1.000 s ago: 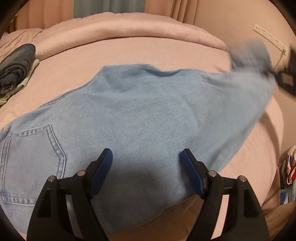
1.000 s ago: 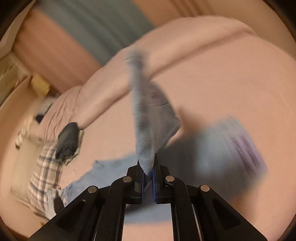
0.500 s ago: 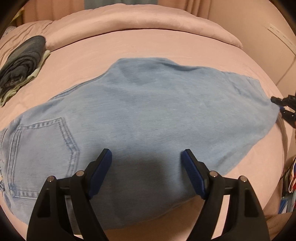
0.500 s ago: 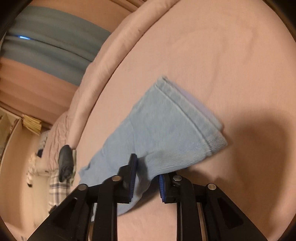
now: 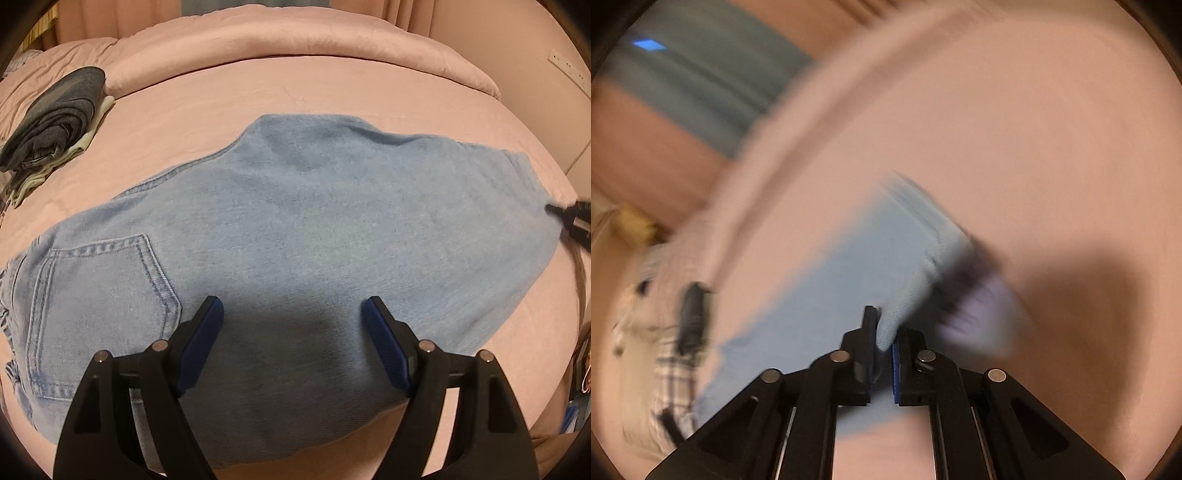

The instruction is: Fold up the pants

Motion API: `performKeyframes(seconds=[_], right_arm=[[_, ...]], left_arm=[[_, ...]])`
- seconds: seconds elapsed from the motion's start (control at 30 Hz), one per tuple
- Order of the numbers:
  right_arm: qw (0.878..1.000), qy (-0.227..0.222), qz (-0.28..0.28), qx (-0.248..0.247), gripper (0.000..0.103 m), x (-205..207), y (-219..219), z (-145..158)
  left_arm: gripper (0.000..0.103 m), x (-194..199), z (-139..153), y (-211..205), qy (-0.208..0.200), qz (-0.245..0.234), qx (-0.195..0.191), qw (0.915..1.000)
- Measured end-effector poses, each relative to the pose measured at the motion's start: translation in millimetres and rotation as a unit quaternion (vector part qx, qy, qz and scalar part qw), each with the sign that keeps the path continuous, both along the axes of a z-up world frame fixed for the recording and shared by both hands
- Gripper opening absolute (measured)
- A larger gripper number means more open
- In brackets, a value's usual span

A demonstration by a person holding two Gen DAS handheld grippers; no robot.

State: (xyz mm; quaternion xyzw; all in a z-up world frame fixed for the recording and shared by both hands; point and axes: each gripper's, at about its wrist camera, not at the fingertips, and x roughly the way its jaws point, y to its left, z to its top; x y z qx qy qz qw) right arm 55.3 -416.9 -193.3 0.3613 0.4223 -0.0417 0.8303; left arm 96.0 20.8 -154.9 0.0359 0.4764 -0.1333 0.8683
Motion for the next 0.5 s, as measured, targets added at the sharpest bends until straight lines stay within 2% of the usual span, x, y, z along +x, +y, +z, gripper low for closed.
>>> performKeyframes(seconds=[0.07,0.2,0.27,0.3,0.33,0.4,0.5], right_arm=[[0.999,-0.027,-0.011,0.036,0.005,-11,-7,-3],[0.999,-0.001,0.000,0.043,0.009,-7,-15,0],[1.000,0.001,-0.018,-0.004,0.029,-14,-19,19],[0.999,-0.003,-0.034,-0.034,0.034,-19,-18,27],[0.996,-0.009,-0.052,-0.068,0.046,-25,-22,36],[0.988,-0.021,-0.058,-0.140,0.047,-21,-11,58],[0.988,-0.038,0.019,-0.151,0.047,-6,6,62]], left_arm=[[0.079,0,-1,2,0.001,0.000,0.001,1.0000],[0.079,-3,3,1,0.010,0.001,0.014,0.9999],[0.079,-5,8,2,0.010,0.001,0.012,0.9999],[0.079,-7,11,2,0.008,-0.003,0.003,1.0000],[0.079,-8,14,2,0.007,-0.007,-0.003,0.9999],[0.079,-5,18,-4,0.006,-0.015,-0.008,0.9998],[0.079,8,22,-19,0.010,-0.024,-0.026,0.9993]])
